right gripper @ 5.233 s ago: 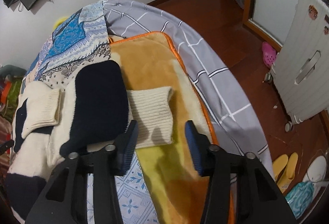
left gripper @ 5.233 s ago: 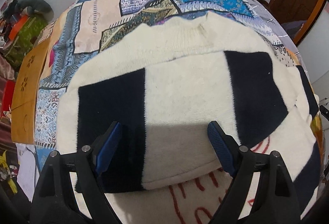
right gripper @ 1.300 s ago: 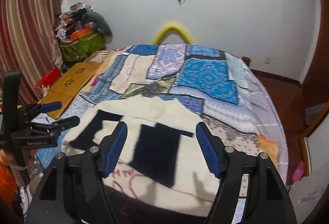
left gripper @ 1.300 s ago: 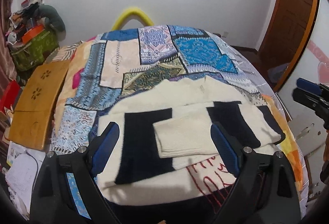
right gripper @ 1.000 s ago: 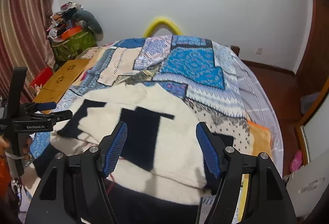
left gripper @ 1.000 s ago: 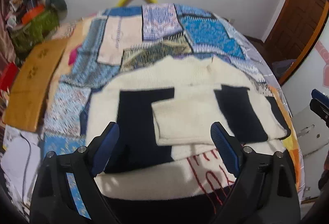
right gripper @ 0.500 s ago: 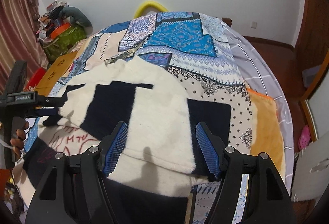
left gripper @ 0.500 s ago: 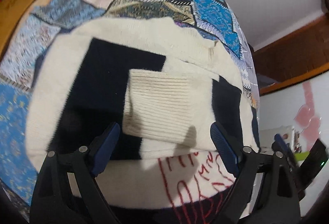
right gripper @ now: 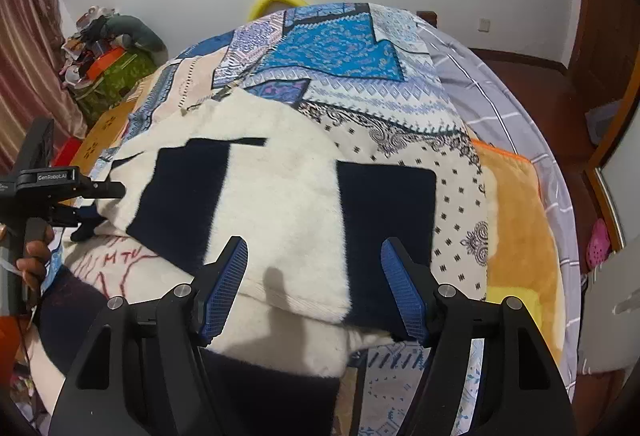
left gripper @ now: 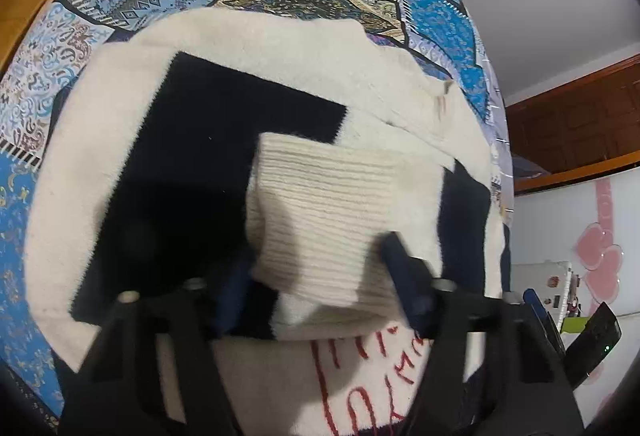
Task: Fold small clothes
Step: 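Grasp the cream sweater's side edge with the left gripper, then fold the held side over the sweater body with the left gripper, release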
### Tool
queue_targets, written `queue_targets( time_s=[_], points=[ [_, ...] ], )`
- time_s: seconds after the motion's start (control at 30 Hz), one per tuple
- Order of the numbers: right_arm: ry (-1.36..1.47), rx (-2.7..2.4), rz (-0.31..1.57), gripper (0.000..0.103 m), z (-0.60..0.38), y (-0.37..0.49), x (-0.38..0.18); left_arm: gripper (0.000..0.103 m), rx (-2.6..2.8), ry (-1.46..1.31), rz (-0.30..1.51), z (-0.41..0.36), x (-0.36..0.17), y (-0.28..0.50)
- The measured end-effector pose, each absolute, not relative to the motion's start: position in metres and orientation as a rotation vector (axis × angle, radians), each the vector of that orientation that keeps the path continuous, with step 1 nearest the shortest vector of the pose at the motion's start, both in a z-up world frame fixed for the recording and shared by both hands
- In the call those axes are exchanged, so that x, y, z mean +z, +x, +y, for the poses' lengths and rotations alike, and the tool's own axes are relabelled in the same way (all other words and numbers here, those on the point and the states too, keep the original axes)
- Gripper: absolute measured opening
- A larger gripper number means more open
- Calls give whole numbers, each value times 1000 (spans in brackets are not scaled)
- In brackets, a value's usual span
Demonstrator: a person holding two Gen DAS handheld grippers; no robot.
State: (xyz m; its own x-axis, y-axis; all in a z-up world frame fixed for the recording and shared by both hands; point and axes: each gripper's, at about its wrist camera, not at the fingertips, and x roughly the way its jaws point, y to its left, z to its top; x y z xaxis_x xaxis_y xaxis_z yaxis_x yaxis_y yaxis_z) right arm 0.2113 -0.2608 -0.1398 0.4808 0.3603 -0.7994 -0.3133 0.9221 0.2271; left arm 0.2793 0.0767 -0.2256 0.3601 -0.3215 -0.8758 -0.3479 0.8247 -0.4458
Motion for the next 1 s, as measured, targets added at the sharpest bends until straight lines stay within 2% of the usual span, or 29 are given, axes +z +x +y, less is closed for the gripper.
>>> queue_targets(
  time_s=[0.1,0.17,0.3,0.6,0.8,1.0],
  points=[
    [53,407,1006,66,-266,211,-140,22,43,-610,1212,78,-224,281],
    [53,406,994,66,-272,207,-135,14,42,-566,1202,75,-221,282],
    [39,390,977,66,-281,205,-128,12,67,-404,1146,58,-200,280],
    [78,330,970,66,-304,208,-125,12,141,-80,842,31,-99,263],
    [90,336,974,66,-301,210,-126,11,206,-54,763,54,-62,259],
    [88,363,996,66,-288,213,-132,11,262,-78,761,92,-58,254]
  ],
)
